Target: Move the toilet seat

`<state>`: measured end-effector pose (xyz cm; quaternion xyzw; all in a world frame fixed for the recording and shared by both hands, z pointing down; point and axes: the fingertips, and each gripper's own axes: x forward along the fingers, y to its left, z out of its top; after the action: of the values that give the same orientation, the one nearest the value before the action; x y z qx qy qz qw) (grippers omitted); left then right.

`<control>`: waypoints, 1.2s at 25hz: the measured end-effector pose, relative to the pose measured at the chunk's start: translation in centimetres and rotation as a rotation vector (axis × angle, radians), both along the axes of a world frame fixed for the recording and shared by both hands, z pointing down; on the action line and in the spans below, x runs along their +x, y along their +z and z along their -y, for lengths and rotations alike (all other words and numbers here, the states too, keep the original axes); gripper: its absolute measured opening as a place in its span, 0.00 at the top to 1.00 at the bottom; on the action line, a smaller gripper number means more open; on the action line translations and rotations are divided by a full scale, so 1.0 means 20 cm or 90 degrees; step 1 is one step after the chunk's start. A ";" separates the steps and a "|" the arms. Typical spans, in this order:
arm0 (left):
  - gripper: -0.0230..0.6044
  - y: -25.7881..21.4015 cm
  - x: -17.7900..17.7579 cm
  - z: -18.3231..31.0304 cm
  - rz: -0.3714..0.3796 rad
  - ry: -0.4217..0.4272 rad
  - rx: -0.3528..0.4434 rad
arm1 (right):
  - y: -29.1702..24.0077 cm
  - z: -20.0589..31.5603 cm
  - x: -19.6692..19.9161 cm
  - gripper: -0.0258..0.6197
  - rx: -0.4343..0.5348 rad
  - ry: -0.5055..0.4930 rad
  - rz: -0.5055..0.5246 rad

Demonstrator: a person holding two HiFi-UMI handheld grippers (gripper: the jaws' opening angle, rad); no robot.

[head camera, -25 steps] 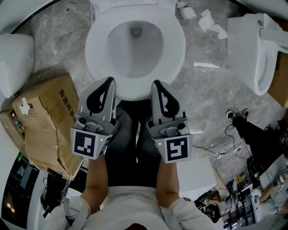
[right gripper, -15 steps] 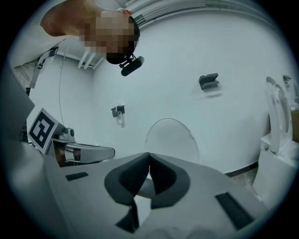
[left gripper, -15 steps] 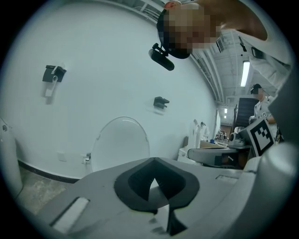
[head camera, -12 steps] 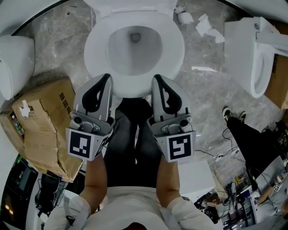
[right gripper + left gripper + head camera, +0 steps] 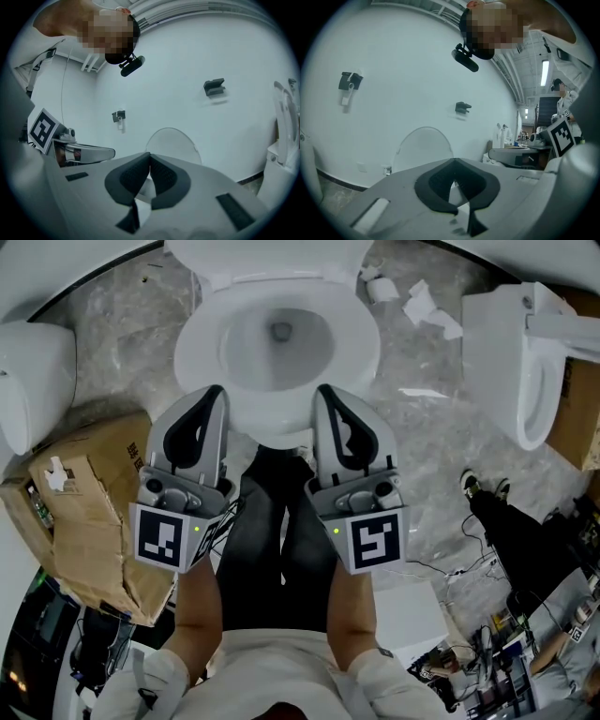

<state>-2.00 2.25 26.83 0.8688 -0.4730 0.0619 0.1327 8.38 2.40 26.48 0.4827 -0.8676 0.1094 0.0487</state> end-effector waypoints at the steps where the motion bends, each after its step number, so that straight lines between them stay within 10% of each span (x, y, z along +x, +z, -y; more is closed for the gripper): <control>1: 0.97 -0.01 0.00 0.01 -0.001 0.001 0.000 | -0.01 0.02 0.00 0.96 0.002 0.000 0.001; 30: 0.97 -0.24 -0.06 0.53 -0.007 -0.004 0.061 | -0.24 0.54 -0.05 0.96 0.085 -0.002 -0.011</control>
<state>-3.12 -8.38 22.04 0.8729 -0.4777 0.0341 0.0936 7.46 -8.33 21.61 0.4846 -0.8731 0.0472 0.0239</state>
